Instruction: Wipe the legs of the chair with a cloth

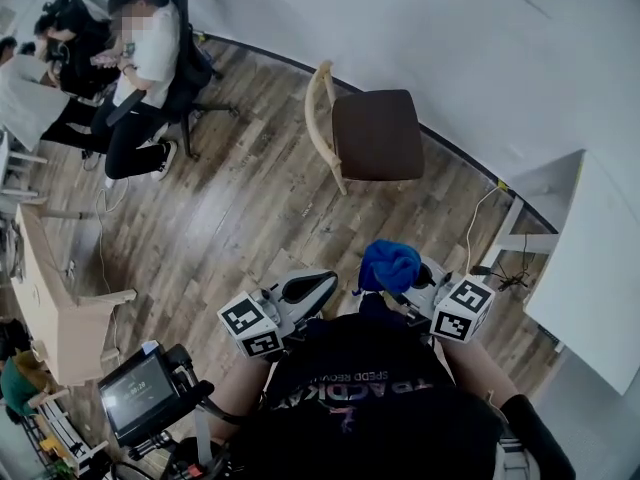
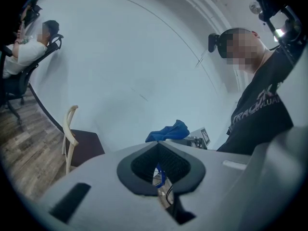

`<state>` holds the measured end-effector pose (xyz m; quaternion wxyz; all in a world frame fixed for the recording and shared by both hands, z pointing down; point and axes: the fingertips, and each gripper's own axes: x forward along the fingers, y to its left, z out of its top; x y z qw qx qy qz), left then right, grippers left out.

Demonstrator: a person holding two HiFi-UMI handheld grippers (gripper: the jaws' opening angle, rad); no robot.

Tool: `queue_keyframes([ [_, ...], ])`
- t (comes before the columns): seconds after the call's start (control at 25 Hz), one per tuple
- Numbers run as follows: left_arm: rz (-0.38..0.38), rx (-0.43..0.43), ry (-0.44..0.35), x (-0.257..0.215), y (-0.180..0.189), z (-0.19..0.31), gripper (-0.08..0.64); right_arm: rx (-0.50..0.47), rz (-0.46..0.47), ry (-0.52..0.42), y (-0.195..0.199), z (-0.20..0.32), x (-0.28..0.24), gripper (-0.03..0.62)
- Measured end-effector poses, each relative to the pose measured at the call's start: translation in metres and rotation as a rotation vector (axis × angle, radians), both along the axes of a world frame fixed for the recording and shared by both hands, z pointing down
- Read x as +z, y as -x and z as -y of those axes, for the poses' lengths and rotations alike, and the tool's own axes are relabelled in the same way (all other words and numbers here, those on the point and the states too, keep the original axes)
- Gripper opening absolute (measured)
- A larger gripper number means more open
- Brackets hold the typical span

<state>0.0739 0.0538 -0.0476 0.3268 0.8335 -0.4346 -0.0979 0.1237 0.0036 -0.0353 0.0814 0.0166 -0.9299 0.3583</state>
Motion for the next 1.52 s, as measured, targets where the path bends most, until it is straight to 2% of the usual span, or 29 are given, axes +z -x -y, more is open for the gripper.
queue_keyframes([
  [0.28, 0.037, 0.134, 0.014, 0.016, -0.011, -0.024, 0.002, 0.084, -0.008, 0.004, -0.005, -0.031, 0.011, 0.101],
  [0.48, 0.024, 0.220, -0.008, 0.013, 0.012, -0.075, 0.002, 0.150, -0.026, -0.025, 0.018, -0.090, 0.005, 0.101],
  [0.76, 0.000, 0.251, -0.024, 0.012, 0.041, -0.160, 0.002, 0.199, -0.044, -0.031, 0.040, -0.177, 0.001, 0.101],
  [1.04, -0.020, 0.259, -0.072, 0.024, 0.035, -0.279, 0.002, 0.218, -0.051, -0.109, 0.029, -0.306, 0.008, 0.101],
  [1.52, -0.028, 0.261, -0.066, 0.011, 0.027, -0.269, 0.002, 0.252, -0.057, -0.093, 0.005, -0.300, -0.004, 0.100],
])
